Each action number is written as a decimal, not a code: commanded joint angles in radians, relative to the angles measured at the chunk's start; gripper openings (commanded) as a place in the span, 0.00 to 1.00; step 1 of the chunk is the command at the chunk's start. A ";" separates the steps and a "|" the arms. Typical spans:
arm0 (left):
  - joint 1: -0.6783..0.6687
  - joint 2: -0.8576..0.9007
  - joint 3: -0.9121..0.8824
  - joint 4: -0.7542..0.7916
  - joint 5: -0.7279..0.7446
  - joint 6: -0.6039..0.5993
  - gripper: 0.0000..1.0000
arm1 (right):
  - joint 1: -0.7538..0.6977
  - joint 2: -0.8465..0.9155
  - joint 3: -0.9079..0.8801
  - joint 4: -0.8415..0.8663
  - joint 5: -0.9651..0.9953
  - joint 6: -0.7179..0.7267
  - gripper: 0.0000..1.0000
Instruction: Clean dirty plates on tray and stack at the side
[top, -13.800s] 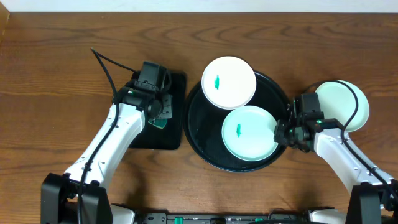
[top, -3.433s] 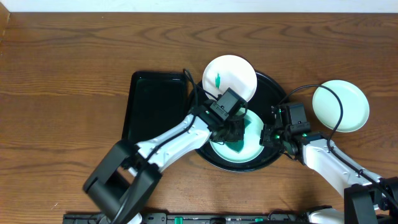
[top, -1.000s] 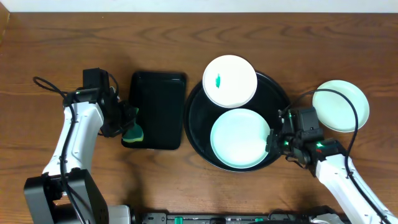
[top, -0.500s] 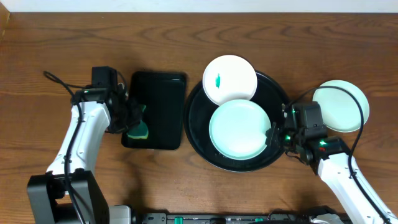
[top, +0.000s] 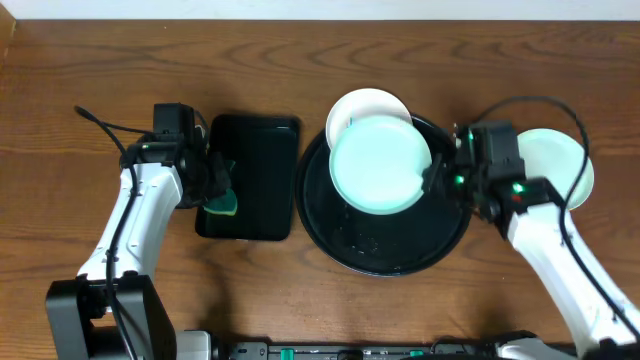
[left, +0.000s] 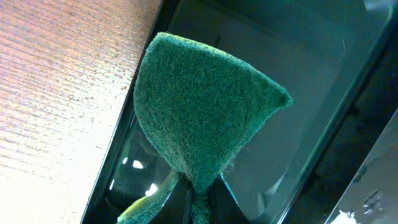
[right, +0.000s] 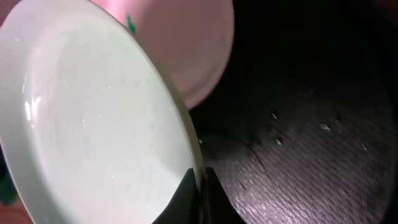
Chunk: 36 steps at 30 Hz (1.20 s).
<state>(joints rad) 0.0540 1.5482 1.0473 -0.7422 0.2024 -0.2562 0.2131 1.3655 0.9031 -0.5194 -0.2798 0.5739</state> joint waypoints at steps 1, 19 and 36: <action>-0.001 -0.022 -0.011 0.004 -0.013 0.024 0.08 | 0.038 0.093 0.127 0.000 0.005 0.040 0.01; -0.001 -0.019 -0.013 0.000 -0.013 0.023 0.07 | 0.332 0.431 0.425 0.192 0.307 0.088 0.01; -0.001 -0.019 -0.013 -0.003 -0.014 0.023 0.07 | 0.528 0.552 0.425 0.443 0.592 -0.041 0.01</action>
<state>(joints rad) 0.0540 1.5482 1.0420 -0.7414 0.2024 -0.2531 0.7265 1.9186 1.3079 -0.1009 0.2222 0.6167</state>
